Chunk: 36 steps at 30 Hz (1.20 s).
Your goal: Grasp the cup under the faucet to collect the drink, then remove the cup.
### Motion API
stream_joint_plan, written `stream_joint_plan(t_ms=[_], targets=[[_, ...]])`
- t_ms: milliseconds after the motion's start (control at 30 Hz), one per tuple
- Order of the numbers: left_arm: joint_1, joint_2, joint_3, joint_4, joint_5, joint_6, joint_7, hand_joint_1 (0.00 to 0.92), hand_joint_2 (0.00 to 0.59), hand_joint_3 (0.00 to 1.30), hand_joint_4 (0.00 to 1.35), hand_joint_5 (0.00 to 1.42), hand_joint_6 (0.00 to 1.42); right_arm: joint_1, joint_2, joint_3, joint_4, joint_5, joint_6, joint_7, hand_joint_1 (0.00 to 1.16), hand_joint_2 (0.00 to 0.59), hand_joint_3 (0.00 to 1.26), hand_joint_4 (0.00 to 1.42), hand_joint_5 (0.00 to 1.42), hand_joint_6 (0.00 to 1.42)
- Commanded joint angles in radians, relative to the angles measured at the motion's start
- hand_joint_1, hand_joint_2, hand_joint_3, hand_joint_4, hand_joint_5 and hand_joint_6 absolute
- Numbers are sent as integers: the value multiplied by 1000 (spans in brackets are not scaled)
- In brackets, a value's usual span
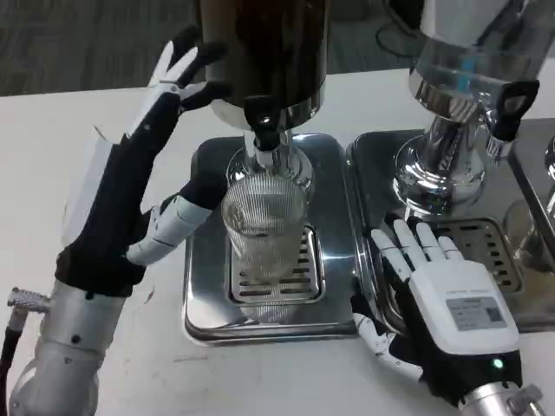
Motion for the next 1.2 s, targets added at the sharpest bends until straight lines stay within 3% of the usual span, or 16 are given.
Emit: stream_joint_plan(t_ms=[33,367,733,967,1200], targets=[[-36,-17,-8,24,-35,36,-78,0,110,144,0,202,190,12,16,0,-13,13,10,-24,238,434,105,0,0,66],[-87,-49,10,21,-30,63,-133,0,106,107,0,139,92,20,22,6,-10,14,13,-28,237,438,105,0,0,75],[-125,-71,3,86,-132,111,-264,0,107,118,0,181,145,26,27,1,-15,15,14,-30,237,440,105,0,0,81],[-109,-61,7,69,-137,118,-323,0,107,95,0,212,171,20,25,5,-13,16,7,-25,237,440,105,0,0,81],[-105,-52,9,71,-144,131,-361,0,109,166,2,259,215,14,25,2,-8,24,8,-24,237,440,105,0,0,81]])
